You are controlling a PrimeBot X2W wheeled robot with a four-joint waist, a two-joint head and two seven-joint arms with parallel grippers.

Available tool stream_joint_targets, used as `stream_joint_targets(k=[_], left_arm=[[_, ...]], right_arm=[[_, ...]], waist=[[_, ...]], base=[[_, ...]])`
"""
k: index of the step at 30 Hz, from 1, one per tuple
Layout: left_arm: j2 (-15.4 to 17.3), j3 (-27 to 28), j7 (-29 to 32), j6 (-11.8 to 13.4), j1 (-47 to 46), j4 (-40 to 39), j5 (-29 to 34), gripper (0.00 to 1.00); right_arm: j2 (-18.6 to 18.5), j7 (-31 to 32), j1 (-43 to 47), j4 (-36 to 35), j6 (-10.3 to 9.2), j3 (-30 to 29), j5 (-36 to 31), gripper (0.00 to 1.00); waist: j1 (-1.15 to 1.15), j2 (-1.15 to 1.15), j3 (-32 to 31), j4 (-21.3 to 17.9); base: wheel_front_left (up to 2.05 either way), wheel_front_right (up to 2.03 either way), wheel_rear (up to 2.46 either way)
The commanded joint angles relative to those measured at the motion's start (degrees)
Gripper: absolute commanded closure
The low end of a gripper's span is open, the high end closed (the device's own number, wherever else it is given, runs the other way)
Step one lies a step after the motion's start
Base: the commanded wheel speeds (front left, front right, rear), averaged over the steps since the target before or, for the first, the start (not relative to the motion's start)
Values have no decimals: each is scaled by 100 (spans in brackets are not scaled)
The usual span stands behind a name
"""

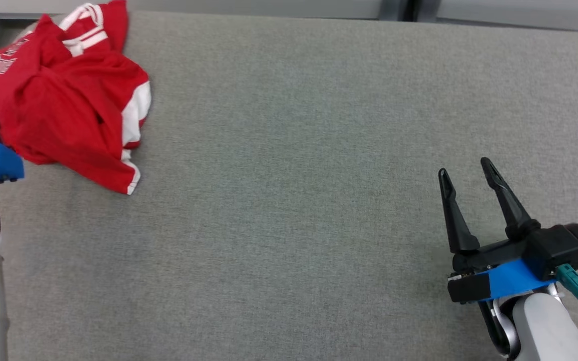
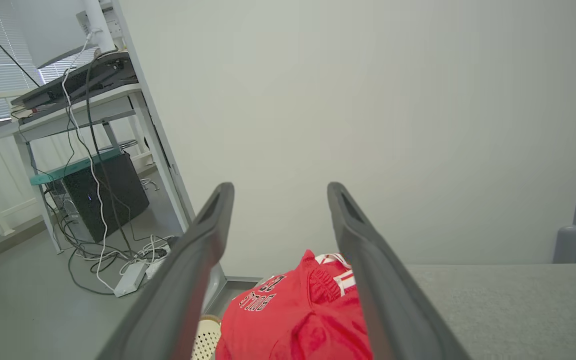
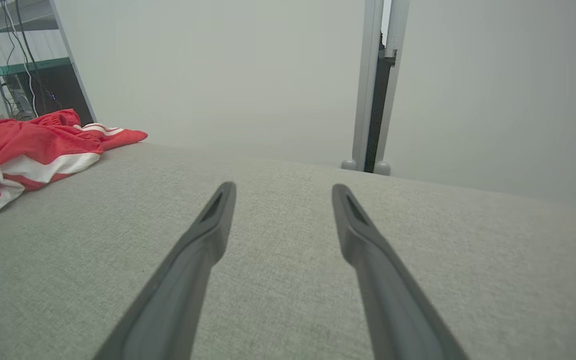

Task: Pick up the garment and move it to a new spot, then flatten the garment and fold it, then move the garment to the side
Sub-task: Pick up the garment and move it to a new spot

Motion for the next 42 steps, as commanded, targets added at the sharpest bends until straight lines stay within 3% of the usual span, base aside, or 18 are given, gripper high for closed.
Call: stream_joint_targets(k=[1,10,22,23,24,25,26,35,42], left_arm=[[105,35,-19,-6,-145,176,-6,0],[454,-4,332,-131,-689,1590,-77,0],[324,-107,1092,-317,-999,3019,-341,0],[315,-117,1146,-330,-1026,3108,-365,5],[307,-118,1169,-342,-1055,3179,-390,35],[300,-136,1187,-358,-1082,3241,-396,78],[292,-150,1169,-367,-1109,3289,-406,100],[414,-313,441,-293,-1436,3236,-304,100],[448,-499,83,-207,-1758,2749,-167,100]], right_arm=[[-36,-4,-59,-72,-2,-29,-50,0],[-163,-4,-152,-387,-2,-177,-116,0],[-222,-4,-242,-483,-2,-290,-164,0],[-221,-4,-256,-483,-2,-289,-168,0],[-220,-4,-271,-483,-2,-284,-172,0],[-216,-4,-281,-479,-2,-274,-177,0],[-212,-4,-289,-471,-2,-265,-173,0],[-118,-4,-317,-352,-2,-251,-107,0],[79,-4,-236,-241,-2,-268,-53,0]], waist=[[-1,0,315,-294],[-1,0,762,-404],[-1,0,1061,-339],[-1,0,1070,-331],[-1,0,1081,-325],[-1,0,1088,-320],[-1,0,1090,-316],[-1,0,860,-341],[-1,0,422,-463]], base=[[0,0,0],[0,0,0],[0,0,0],[0,0,0],[0,0,0],[0,0,0],[0,0,0],[0,0,0],[0,0,0]])
